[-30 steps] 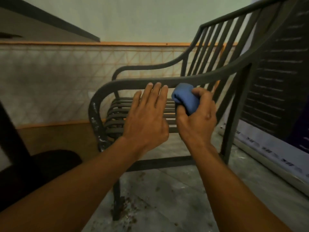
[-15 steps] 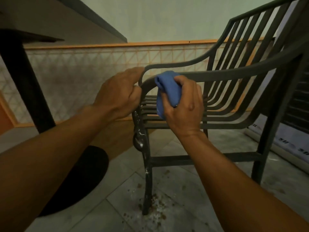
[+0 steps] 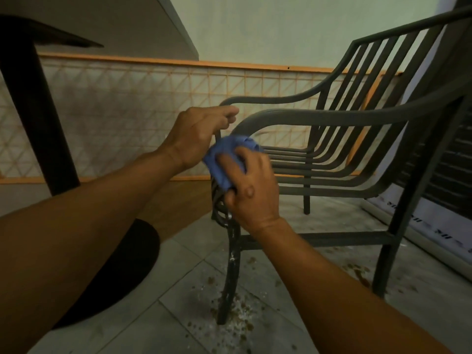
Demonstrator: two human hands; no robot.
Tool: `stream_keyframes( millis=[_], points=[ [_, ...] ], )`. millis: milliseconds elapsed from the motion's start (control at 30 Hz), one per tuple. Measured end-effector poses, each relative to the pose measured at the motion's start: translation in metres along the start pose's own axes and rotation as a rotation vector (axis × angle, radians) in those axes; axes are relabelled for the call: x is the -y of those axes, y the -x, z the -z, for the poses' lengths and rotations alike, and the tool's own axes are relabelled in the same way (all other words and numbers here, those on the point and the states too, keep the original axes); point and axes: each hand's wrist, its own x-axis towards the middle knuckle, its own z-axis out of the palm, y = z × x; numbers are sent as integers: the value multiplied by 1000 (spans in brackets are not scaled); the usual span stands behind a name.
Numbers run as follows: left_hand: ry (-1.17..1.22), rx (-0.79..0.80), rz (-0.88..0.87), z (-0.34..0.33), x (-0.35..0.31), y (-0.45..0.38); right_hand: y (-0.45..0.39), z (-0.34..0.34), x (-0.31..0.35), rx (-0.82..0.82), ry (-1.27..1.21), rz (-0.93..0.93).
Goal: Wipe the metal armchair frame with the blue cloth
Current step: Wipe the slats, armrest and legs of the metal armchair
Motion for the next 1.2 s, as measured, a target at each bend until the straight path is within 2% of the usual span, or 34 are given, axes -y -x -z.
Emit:
stream_keyframes(
  millis=[100, 200, 267, 367, 433, 533, 600, 733, 867, 933, 1000, 1133, 1200],
  points=[
    [-166, 77, -77, -9, -4, -5, 43, -7, 5, 168, 42, 32],
    [-308, 139, -74, -18, -7, -11, 76, -5, 6, 307, 46, -8],
    [-326, 177, -59, -25, -5, -12, 75, 1, 4, 252, -6, -40],
    [-255, 176, 12, -33, -3, -13, 39, 9, 0, 12, -63, -48],
    [-198, 168, 57, -35, -5, -13, 11, 11, -5, -56, -31, -27],
    [-217, 196, 67, -34, -6, -11, 1, 4, -11, 54, 61, 20],
    [-278, 213, 35, -36, -2, -9, 21, -5, -12, 121, 71, 24],
    [-348, 198, -11, -43, 5, -3, 82, -20, -14, 152, 48, 36],
    [-477, 149, -82, -49, 9, 4, 128, -16, -10, 319, 17, -39],
    [-558, 133, -136, -52, 14, 10, 132, -8, -7, 354, 20, -62],
    [-567, 104, -161, -54, 17, 13, 114, -1, -3, 290, -27, -66],
    [-535, 96, -126, -54, 16, 10, 47, -1, 1, -5, -89, -20],
    [-552, 98, -138, -54, 15, 12, 36, -9, 2, -5, -55, -2]
  ],
)
